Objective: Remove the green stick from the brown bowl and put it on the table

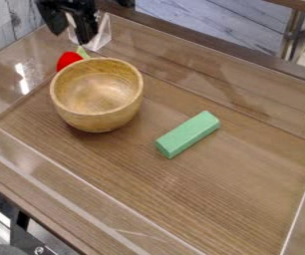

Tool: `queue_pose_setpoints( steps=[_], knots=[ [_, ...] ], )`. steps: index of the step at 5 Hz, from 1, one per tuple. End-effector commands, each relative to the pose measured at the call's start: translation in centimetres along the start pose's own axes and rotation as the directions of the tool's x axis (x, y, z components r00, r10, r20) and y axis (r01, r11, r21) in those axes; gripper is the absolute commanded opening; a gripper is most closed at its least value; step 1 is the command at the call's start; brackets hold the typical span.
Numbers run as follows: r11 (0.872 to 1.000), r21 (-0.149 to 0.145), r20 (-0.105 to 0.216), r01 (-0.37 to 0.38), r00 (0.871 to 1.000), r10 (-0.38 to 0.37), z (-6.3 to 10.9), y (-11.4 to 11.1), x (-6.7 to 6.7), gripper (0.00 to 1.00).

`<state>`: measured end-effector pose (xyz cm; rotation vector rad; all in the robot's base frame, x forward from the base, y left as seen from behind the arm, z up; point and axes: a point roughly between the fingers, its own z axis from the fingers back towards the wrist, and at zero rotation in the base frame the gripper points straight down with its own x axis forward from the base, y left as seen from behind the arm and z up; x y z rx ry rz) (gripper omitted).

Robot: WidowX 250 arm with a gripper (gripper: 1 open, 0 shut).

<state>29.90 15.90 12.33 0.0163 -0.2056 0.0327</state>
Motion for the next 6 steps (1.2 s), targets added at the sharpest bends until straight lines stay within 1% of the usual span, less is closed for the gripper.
queue_pose_setpoints(
  steps=[1, 2, 3, 4, 5, 6],
  knots=[
    [0.996, 0.028, 0.082, 0.083, 0.993, -0.085, 2.3, -2.2, 1.1, 1.00],
    [0.994, 0.037, 0.092, 0.102, 0.990, -0.106, 2.4, -2.6, 1.3, 1.00],
    [0.992, 0.042, 0.101, 0.122, 0.987, -0.126, 2.9, -2.8, 1.1, 1.00],
    [0.989, 0.046, 0.110, 0.138, 0.984, -0.142, 4.1, -2.5, 0.8, 1.00],
    [0.987, 0.048, 0.115, 0.154, 0.981, -0.159, 4.8, -2.1, 0.7, 1.00],
    [0.989, 0.055, 0.119, 0.134, 0.983, -0.140, 5.8, -0.7, 1.6, 1.00]
  ],
)
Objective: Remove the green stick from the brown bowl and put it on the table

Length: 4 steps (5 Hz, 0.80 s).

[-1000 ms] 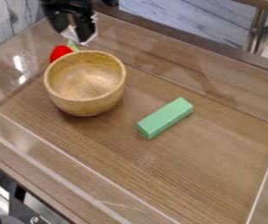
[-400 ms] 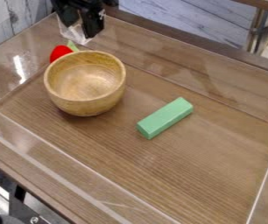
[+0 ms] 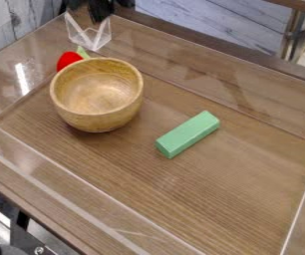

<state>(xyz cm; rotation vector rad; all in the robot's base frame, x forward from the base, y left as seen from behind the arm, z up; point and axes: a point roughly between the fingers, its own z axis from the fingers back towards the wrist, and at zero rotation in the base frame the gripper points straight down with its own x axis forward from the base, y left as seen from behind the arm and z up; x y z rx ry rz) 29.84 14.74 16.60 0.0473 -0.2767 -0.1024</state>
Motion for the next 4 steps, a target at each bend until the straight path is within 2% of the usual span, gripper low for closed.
queue_pose_setpoints(
  steps=[1, 2, 3, 4],
  knots=[
    [1.000, 0.023, 0.040, 0.006, 0.999, -0.007, 1.8, 1.6, 1.3, 0.00],
    [1.000, 0.017, 0.029, 0.019, 0.999, -0.019, 0.8, 1.5, 0.8, 1.00],
    [0.999, 0.014, 0.016, 0.034, 0.999, -0.035, -0.4, 1.3, 0.3, 1.00],
    [0.999, -0.002, 0.012, 0.040, 0.999, -0.040, -1.0, 1.2, -0.1, 0.00]
  ],
)
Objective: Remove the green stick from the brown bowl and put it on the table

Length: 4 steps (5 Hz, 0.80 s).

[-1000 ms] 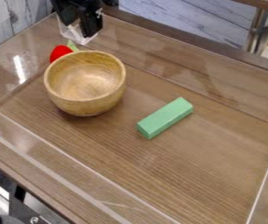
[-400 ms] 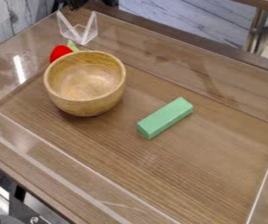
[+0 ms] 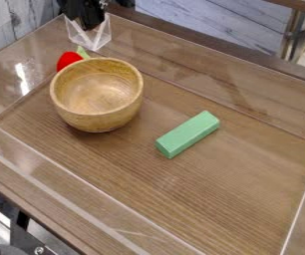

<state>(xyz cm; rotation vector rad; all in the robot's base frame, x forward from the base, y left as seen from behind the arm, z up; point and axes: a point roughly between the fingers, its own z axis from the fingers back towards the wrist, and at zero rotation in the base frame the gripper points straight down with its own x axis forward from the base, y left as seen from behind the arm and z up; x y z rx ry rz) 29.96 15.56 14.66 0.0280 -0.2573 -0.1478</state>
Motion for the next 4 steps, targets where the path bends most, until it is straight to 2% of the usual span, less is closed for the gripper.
queue_pose_setpoints(
  steps=[1, 2, 4],
  knots=[
    [0.998, 0.001, 0.027, 0.056, 0.998, -0.056, 1.2, -0.4, 0.9, 1.00],
    [0.995, -0.020, 0.026, 0.101, 0.995, -0.100, 1.6, -1.2, 1.5, 1.00],
    [0.999, -0.026, 0.018, 0.020, 1.000, -0.020, 1.7, -1.4, 1.2, 1.00]
  ],
)
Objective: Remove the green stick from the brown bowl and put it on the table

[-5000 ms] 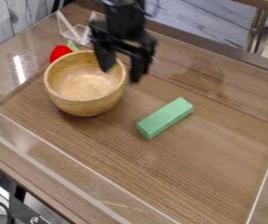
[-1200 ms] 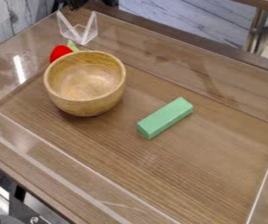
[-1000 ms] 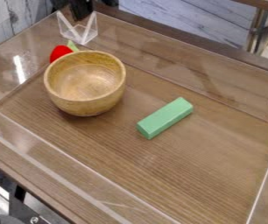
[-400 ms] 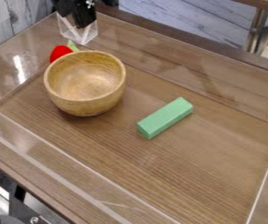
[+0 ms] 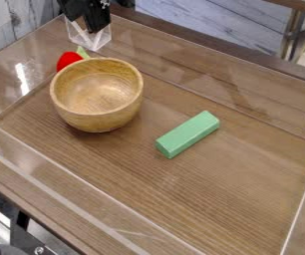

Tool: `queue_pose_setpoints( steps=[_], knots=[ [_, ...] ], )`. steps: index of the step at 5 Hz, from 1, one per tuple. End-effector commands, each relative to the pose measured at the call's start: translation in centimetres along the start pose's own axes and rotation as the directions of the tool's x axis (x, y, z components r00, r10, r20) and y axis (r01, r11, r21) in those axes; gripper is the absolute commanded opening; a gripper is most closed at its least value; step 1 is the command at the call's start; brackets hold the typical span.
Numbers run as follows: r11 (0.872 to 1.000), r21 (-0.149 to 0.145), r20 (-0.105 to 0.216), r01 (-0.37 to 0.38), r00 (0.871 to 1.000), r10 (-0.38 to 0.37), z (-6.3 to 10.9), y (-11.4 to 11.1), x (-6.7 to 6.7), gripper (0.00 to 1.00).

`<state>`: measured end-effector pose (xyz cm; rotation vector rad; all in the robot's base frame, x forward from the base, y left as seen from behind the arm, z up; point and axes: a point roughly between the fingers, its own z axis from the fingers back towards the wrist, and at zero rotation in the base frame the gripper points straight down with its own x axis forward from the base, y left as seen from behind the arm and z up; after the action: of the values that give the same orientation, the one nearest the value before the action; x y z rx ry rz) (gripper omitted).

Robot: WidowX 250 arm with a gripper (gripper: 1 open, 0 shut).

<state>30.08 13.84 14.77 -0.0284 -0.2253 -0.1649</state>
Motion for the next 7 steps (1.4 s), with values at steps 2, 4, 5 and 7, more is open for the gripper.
queue_pose_setpoints(
  steps=[2, 4, 5, 7],
  knots=[
    [0.999, 0.000, 0.041, 0.051, 0.998, -0.051, 0.7, 1.0, 1.6, 1.00],
    [0.994, 0.022, 0.036, -0.108, 0.994, 0.107, 1.4, 3.9, 0.7, 1.00],
    [0.997, 0.003, 0.031, -0.073, 0.997, 0.073, 1.1, 3.8, 0.6, 1.00],
    [1.000, -0.019, 0.019, -0.015, 1.000, 0.015, -0.6, 3.2, 0.4, 1.00]
  ],
)
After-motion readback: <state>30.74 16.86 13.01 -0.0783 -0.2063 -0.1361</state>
